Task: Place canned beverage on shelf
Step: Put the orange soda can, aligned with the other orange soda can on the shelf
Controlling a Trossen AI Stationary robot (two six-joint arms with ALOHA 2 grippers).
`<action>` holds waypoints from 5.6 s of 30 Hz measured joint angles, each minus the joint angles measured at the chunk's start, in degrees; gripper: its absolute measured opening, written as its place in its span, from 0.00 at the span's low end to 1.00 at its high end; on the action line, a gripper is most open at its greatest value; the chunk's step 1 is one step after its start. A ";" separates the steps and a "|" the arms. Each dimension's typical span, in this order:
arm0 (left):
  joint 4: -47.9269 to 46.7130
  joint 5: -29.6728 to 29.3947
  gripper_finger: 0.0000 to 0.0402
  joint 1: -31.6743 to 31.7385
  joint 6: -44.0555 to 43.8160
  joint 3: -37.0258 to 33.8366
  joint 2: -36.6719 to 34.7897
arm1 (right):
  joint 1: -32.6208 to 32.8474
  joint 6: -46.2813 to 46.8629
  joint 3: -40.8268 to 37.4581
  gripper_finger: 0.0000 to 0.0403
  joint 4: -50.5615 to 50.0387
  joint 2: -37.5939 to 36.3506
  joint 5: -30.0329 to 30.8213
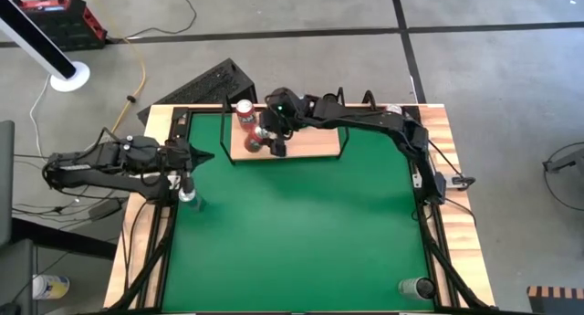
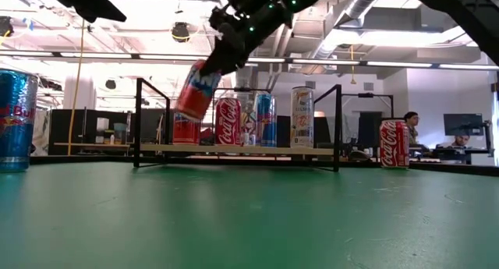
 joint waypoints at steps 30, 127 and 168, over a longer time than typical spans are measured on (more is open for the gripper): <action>0.15 -1.15 0.00 0.07 -4.07 0.00 3.01 | -0.36 -2.55 0.82 0.81 -6.29 3.34 3.52; -1.49 3.75 0.00 0.06 0.98 -0.01 2.98 | 3.95 32.99 -26.94 0.04 28.41 -7.10 21.14; -1.53 4.89 0.00 0.04 2.88 -0.01 2.98 | 4.71 44.67 -26.92 0.04 26.22 -6.05 27.09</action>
